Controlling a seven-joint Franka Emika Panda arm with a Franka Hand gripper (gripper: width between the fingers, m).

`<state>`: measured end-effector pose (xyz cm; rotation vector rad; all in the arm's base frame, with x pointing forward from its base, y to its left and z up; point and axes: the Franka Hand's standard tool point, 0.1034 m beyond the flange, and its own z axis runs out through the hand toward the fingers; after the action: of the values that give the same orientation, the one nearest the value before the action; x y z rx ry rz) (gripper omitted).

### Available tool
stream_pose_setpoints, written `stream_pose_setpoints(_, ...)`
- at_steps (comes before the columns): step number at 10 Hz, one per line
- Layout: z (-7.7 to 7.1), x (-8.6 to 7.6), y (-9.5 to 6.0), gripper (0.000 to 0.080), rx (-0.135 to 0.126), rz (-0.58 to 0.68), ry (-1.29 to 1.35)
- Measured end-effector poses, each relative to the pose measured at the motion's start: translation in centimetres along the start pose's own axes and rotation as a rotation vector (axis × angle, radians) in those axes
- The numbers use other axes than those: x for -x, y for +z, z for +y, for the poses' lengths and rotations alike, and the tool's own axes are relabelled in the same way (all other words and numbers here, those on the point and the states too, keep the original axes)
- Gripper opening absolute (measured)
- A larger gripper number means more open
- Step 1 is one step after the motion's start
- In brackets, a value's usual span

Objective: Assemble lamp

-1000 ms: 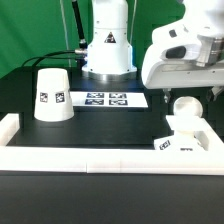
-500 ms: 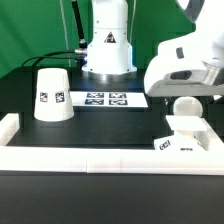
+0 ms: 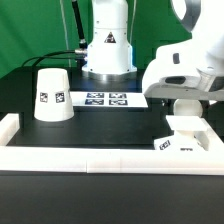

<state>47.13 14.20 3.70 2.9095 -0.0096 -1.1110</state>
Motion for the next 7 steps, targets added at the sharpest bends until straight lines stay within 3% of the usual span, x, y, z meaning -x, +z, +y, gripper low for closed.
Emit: stream_pose_setpoints(7,-0.3,0.2,1.3,0.0699,0.015,-0.062,0.002)
